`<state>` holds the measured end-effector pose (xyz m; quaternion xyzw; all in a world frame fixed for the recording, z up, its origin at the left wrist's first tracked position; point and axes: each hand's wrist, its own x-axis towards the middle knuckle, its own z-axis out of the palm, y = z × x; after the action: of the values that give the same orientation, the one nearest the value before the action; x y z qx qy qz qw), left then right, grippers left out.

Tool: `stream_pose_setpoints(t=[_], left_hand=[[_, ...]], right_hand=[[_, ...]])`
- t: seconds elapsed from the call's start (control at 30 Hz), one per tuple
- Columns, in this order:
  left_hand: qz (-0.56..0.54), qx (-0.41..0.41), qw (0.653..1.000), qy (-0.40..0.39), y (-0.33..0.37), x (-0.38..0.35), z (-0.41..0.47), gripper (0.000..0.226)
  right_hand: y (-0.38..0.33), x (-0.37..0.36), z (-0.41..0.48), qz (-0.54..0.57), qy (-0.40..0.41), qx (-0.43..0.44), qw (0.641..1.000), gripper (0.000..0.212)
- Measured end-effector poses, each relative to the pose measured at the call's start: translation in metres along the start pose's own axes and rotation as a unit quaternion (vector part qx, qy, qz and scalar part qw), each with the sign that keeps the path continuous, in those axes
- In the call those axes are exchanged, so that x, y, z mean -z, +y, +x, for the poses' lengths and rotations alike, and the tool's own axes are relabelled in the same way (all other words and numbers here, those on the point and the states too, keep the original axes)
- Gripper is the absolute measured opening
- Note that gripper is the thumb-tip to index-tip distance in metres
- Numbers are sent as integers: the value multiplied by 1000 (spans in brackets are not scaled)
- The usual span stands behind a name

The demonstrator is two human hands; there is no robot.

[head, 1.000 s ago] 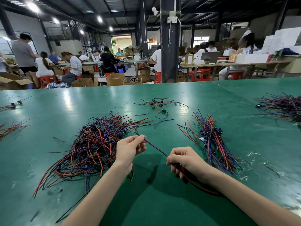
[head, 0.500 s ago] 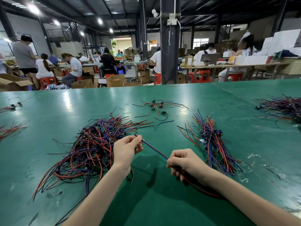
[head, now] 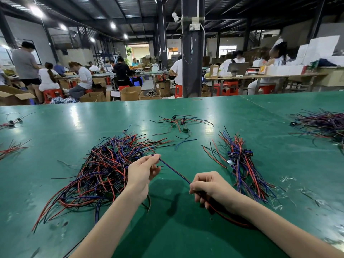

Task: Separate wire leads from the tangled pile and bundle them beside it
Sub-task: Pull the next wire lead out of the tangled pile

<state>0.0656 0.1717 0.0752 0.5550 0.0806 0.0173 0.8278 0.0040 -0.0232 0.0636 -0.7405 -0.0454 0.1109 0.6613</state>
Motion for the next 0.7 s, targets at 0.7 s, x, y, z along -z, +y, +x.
stream_pose_setpoints(t=[0.7], left_hand=[[-63,92,993,-42,6,2,-3,7]], right_hand=[[0,1,0,-16,-7,4,1000,19]])
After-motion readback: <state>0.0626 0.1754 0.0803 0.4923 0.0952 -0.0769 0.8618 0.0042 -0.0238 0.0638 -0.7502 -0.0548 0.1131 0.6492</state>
